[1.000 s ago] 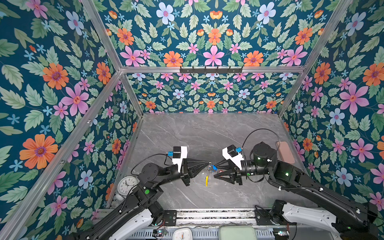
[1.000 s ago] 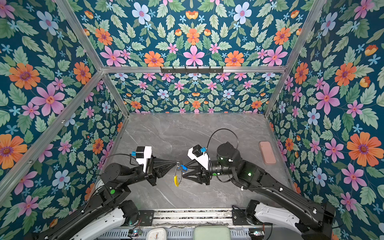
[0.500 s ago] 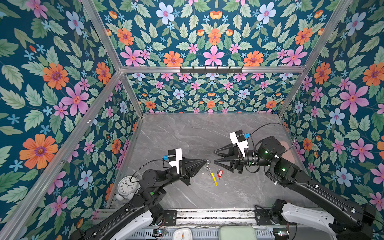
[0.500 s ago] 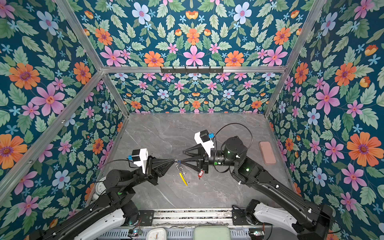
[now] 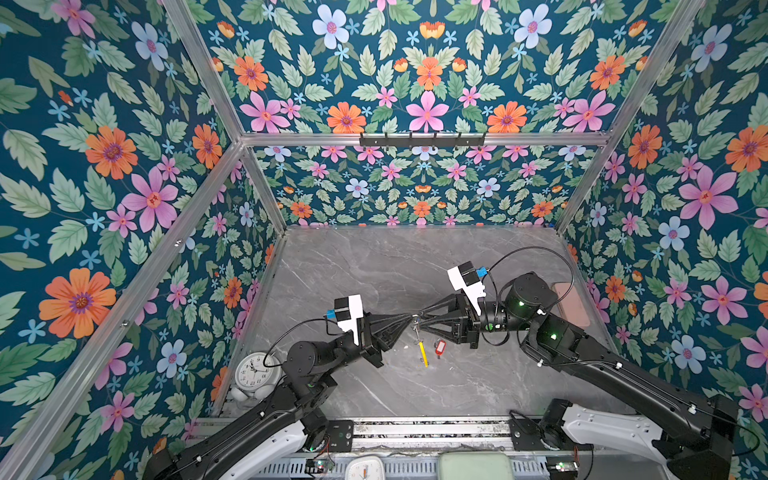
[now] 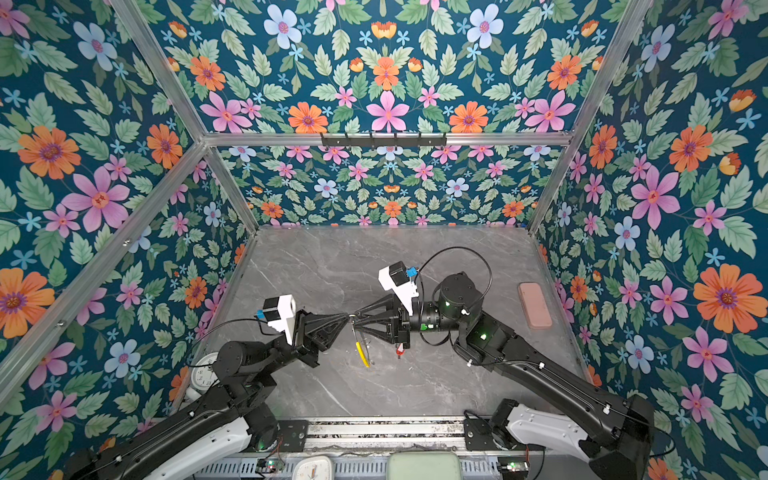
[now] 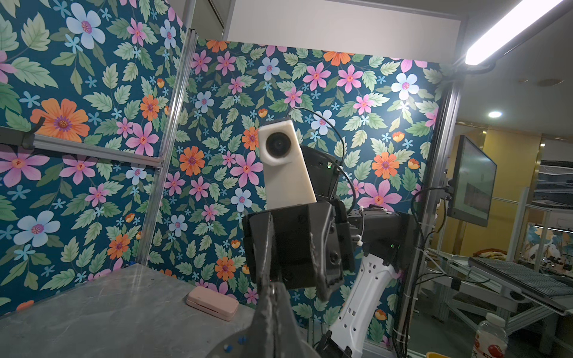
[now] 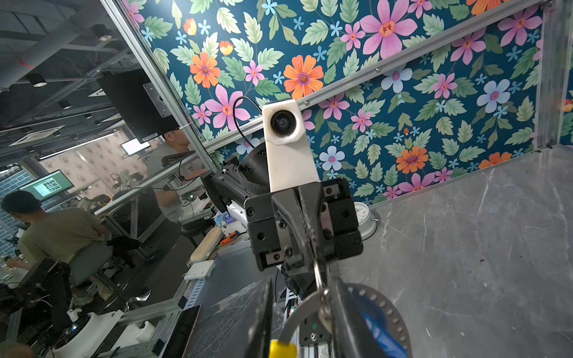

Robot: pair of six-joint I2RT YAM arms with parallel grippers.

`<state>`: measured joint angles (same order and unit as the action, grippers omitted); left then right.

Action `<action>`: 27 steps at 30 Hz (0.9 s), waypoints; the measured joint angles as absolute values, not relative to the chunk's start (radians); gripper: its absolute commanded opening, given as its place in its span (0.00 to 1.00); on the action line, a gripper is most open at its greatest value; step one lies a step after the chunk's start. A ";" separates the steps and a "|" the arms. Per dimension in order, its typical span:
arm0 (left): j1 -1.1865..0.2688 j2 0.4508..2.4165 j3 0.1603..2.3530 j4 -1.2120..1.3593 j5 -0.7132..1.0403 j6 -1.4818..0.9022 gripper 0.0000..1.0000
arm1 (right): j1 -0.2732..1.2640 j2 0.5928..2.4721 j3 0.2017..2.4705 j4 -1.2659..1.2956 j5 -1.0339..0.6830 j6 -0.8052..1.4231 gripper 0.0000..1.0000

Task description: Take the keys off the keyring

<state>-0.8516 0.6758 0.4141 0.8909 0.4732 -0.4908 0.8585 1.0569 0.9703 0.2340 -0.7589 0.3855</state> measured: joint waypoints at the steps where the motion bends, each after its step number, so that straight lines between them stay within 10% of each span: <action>1: -0.852 0.676 0.414 0.893 0.472 -0.491 0.00 | 0.859 1.058 0.970 0.234 -0.759 0.385 0.24; 13: -0.852 0.682 0.405 0.923 0.466 -0.498 0.01 | 0.860 1.066 0.976 0.220 -0.748 0.377 0.00; 18: -0.852 0.659 0.406 0.885 0.457 -0.513 0.31 | 0.860 1.048 1.046 0.049 -0.729 0.329 0.00; 27: -0.850 0.634 0.530 0.645 0.522 -0.516 0.40 | 0.855 1.092 1.308 -0.463 -0.678 0.109 0.00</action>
<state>-0.8501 0.6338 0.5297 0.6453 0.5220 -0.5163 0.8551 1.0916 1.3083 -0.4633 -0.6777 0.1089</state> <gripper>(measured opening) 0.394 0.051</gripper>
